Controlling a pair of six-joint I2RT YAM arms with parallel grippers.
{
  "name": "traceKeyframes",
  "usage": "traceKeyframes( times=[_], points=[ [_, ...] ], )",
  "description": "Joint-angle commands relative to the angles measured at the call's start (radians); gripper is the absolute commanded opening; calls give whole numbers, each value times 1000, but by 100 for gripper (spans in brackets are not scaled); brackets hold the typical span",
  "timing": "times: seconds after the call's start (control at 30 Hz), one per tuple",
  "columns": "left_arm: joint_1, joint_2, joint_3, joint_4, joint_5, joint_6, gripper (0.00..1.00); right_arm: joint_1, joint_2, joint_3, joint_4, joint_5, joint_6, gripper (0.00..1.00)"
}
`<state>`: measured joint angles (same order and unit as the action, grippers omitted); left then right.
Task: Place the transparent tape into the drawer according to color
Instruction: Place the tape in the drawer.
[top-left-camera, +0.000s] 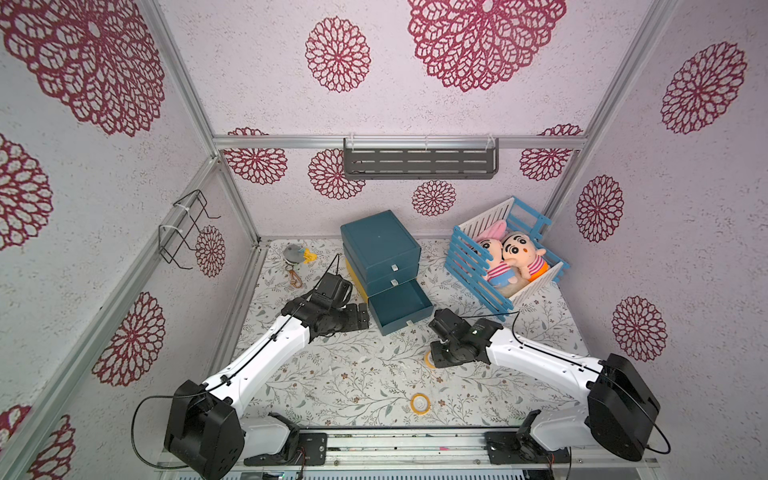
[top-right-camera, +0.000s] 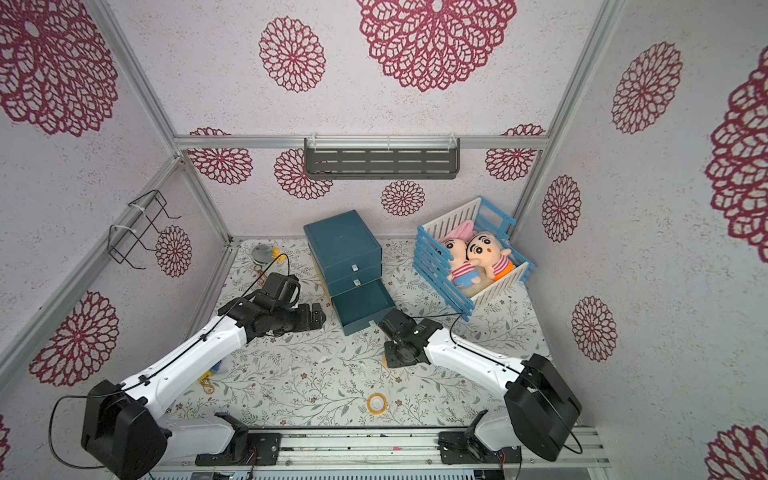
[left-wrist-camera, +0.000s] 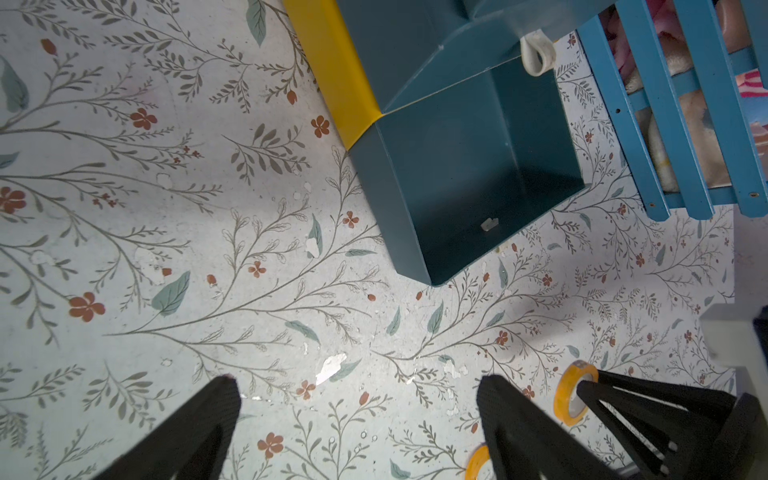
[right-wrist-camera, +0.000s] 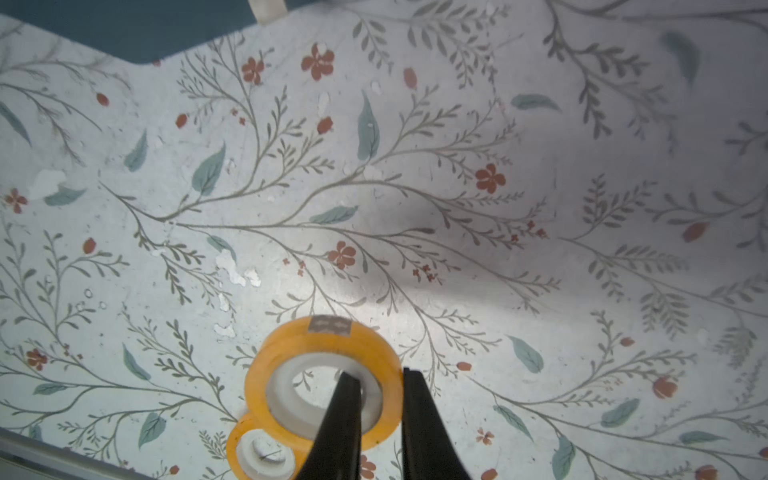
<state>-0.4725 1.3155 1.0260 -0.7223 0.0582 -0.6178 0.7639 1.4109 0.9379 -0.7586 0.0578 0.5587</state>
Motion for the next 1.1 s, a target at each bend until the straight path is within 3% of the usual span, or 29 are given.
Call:
traceKeyframes(
  times=[0.0, 0.77, 1.07],
  points=[
    [-4, -25, -18, 3, -4, 1, 97, -25, 28, 66, -2, 26, -57, 0],
    [-4, -105, -77, -10, -11, -26, 97, -176, 391, 543, 85, -7, -227, 0],
    [-7, -140, -101, -23, 1, -41, 97, -181, 509, 611, 117, -35, -234, 0]
  ],
)
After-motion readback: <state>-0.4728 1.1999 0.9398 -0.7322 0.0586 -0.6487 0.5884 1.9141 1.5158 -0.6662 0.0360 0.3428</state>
